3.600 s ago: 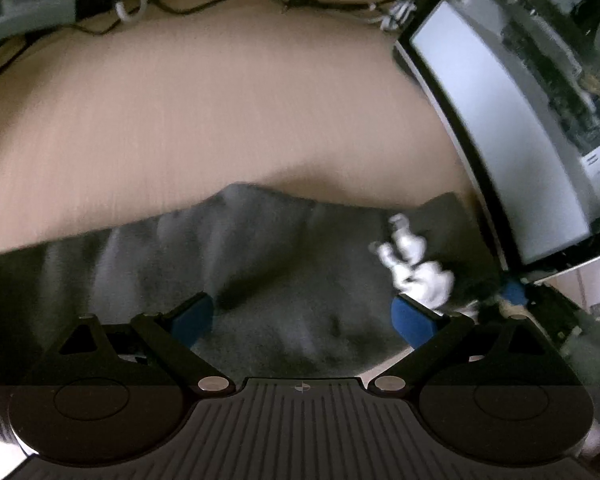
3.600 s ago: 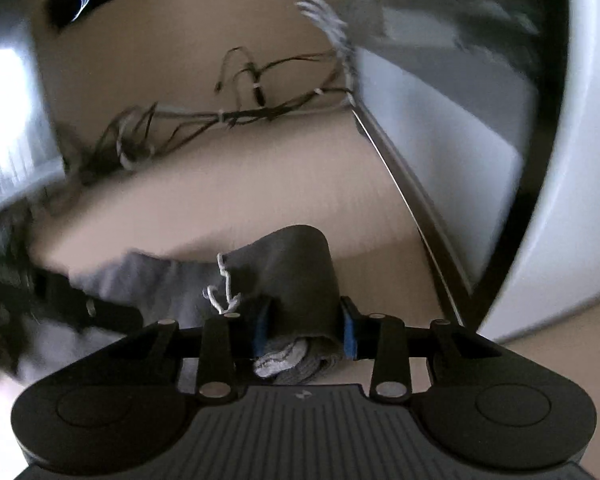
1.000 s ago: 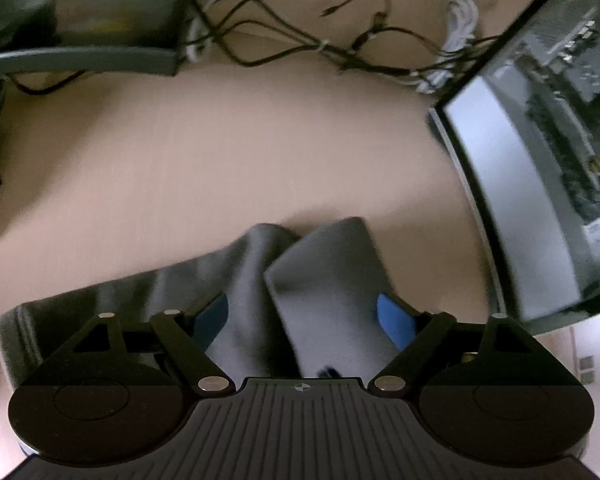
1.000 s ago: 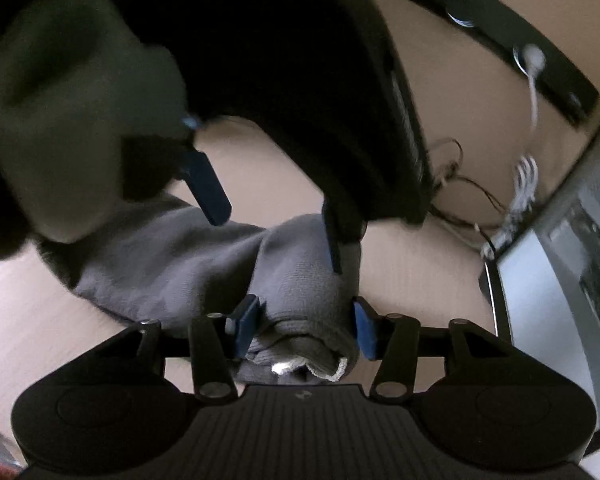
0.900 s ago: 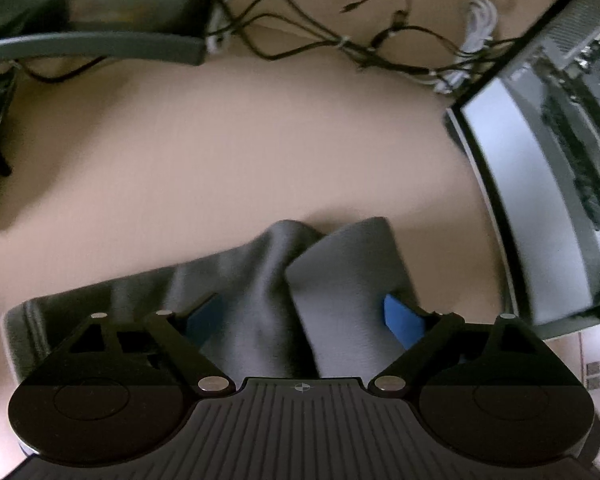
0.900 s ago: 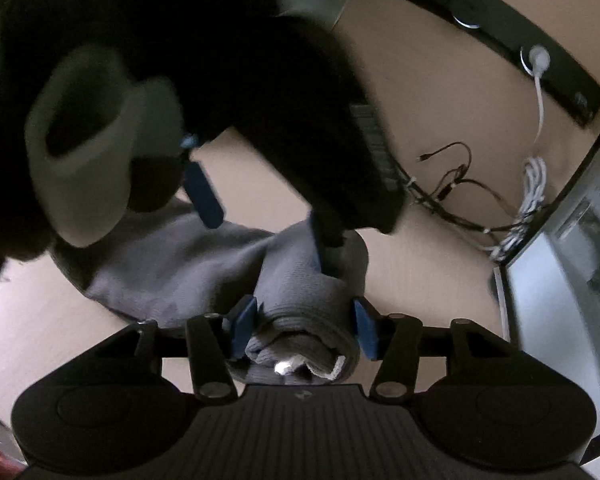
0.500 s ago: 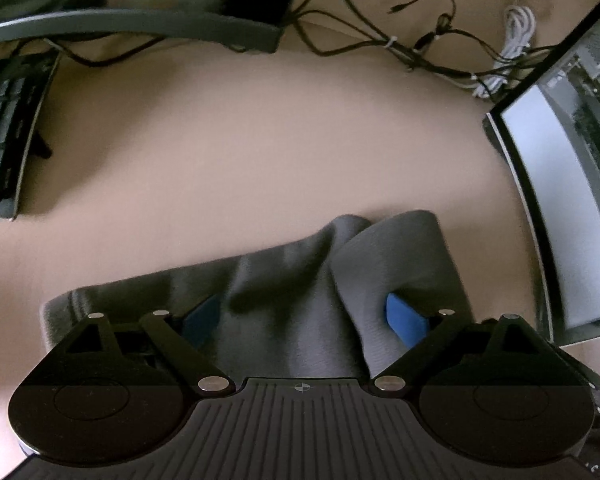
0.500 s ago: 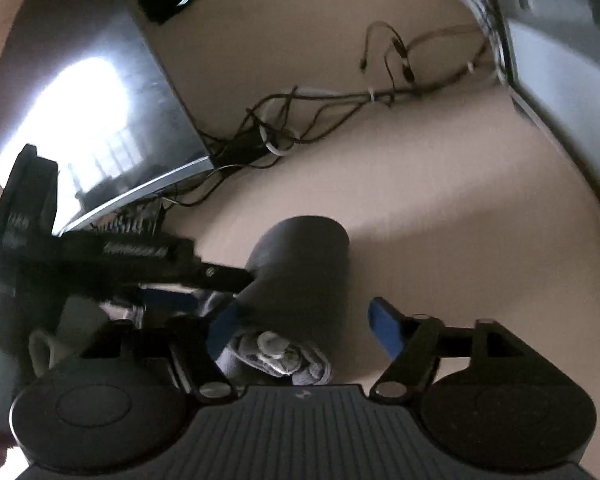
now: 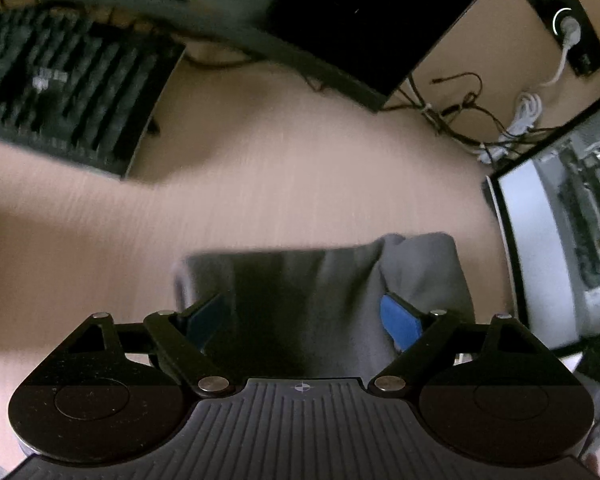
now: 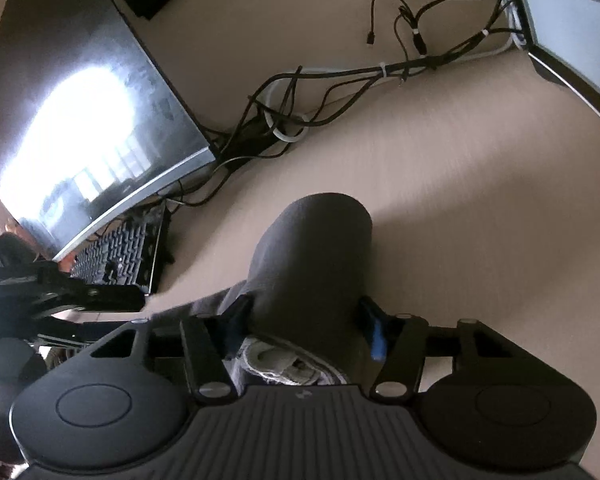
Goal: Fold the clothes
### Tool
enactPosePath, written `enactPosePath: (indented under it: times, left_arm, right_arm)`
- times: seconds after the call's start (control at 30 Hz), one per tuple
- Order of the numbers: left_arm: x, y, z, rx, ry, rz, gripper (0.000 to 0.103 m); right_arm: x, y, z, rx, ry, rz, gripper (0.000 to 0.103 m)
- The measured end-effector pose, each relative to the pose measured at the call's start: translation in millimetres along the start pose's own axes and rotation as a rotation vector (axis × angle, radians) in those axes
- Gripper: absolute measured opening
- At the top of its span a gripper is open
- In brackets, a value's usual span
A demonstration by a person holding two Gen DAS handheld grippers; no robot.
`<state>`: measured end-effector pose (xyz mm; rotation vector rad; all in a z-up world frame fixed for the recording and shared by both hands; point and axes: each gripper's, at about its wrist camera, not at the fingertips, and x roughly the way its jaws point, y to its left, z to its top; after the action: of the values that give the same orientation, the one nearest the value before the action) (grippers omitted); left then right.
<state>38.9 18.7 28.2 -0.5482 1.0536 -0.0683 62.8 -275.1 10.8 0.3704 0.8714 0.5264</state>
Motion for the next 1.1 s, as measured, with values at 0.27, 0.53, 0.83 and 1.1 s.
enactPosePath:
  times: [0.27,0.53,0.83,1.1]
  left_arm:
    - [26.7,18.1,-0.5,-0.023,0.029,0.127,0.085]
    - [-8.1,-19.6,11.5,0.058,-0.045,-0.008,0.086]
    - [27.7,-106.8,-8.1,0.281,0.032,-0.068,0.085]
    - [52.3,-111.6,-15.6,0.335,0.049,0.051,0.090]
  right_arm:
    - [-26.4,1.8,-5.6,-0.114,0.002,-0.107,0.051]
    - [-21.7,51.8,-21.0,-0.443,-0.029,-0.236,0.049]
    - [-9.6,77.8,-35.6,-0.594,-0.001,-0.200,0.051]
    - [-19.5,59.3,-28.5,-0.501,0.005,-0.123,0.063]
